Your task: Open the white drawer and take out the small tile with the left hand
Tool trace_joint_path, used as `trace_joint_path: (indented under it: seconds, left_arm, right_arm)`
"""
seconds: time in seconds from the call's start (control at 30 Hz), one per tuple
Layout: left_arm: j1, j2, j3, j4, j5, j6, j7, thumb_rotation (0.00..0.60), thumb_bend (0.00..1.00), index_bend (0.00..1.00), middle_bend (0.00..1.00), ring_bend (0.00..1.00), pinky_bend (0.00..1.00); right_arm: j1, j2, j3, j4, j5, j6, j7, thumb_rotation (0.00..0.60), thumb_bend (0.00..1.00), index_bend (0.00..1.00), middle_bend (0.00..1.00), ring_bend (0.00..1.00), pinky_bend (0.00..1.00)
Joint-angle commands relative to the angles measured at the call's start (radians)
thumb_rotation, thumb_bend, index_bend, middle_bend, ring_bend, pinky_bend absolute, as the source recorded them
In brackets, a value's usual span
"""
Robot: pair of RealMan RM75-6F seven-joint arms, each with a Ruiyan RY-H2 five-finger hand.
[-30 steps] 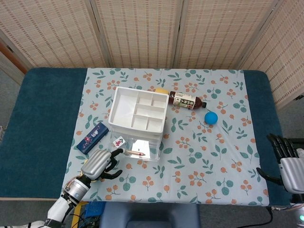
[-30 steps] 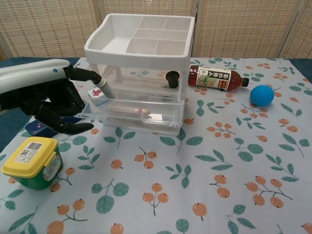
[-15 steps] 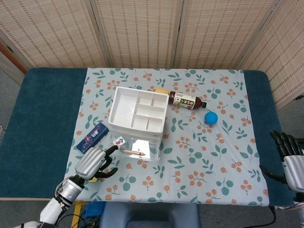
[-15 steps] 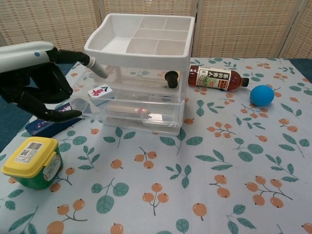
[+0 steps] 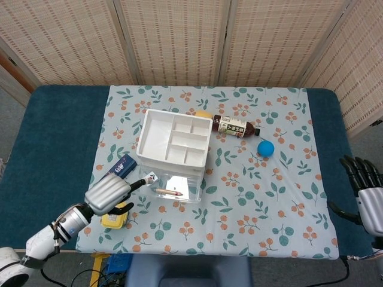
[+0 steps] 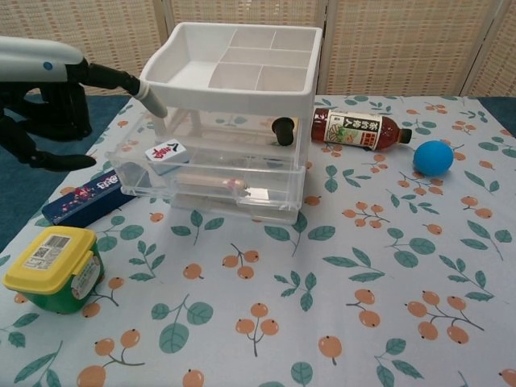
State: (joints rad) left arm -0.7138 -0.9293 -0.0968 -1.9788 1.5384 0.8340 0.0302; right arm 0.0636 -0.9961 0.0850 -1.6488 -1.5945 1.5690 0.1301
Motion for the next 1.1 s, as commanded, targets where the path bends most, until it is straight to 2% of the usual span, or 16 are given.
trace_joint_path:
  seconds: [0.03,0.1,0.17,0.27,0.33,0.47,0.63,1.1]
  left_arm:
    - [-0.075,0.061,-0.003,0.004,0.022,-0.106,-0.041,0.600,0.40,0.12,0.95,1.00,1.00]
    - [-0.098,0.080,-0.003,0.003,0.020,-0.146,-0.050,0.580,0.42,0.11,0.96,1.00,1.00]
    - [-0.119,0.095,-0.003,-0.002,0.012,-0.183,-0.074,0.479,0.44,0.09,0.96,1.00,1.00]
    - [-0.142,0.105,-0.004,-0.006,0.011,-0.218,-0.111,0.287,0.46,0.08,0.97,1.00,1.00]
    - [-0.151,0.105,-0.004,-0.006,0.016,-0.227,-0.118,0.224,0.47,0.08,0.97,1.00,1.00]
    - [-0.170,0.104,-0.004,-0.010,0.020,-0.245,-0.103,0.142,0.47,0.08,0.97,1.00,1.00]
    - [-0.192,0.094,-0.014,-0.009,-0.002,-0.262,-0.078,0.086,0.47,0.08,0.97,1.00,1.00]
    - [-0.251,0.055,-0.010,-0.010,-0.112,-0.333,0.065,0.074,0.47,0.08,0.97,1.00,1.00]
  right_arm:
    - [0.002,0.001,0.000,-0.001,0.002,-0.004,0.000,0.600,0.20,0.00,0.04,0.00,0.00]
    - [0.004,0.000,0.000,-0.002,0.003,-0.006,0.001,0.600,0.20,0.00,0.04,0.00,0.00]
    - [0.005,-0.001,0.000,-0.001,0.004,-0.007,0.002,0.600,0.20,0.00,0.04,0.00,0.00]
    - [0.006,-0.005,-0.002,0.001,0.005,-0.010,0.003,0.600,0.20,0.00,0.04,0.00,0.00]
    - [0.007,-0.006,-0.004,0.001,0.004,-0.010,0.004,0.600,0.20,0.00,0.04,0.00,0.00]
    - [0.005,-0.006,-0.006,0.001,0.003,-0.007,0.004,0.600,0.20,0.00,0.04,0.00,0.00]
    - [0.003,-0.006,-0.008,-0.001,0.003,-0.006,0.004,0.600,0.20,0.00,0.04,0.00,0.00]
    - [0.003,-0.008,-0.011,0.006,0.009,-0.010,0.010,0.600,0.20,0.00,0.04,0.00,0.00]
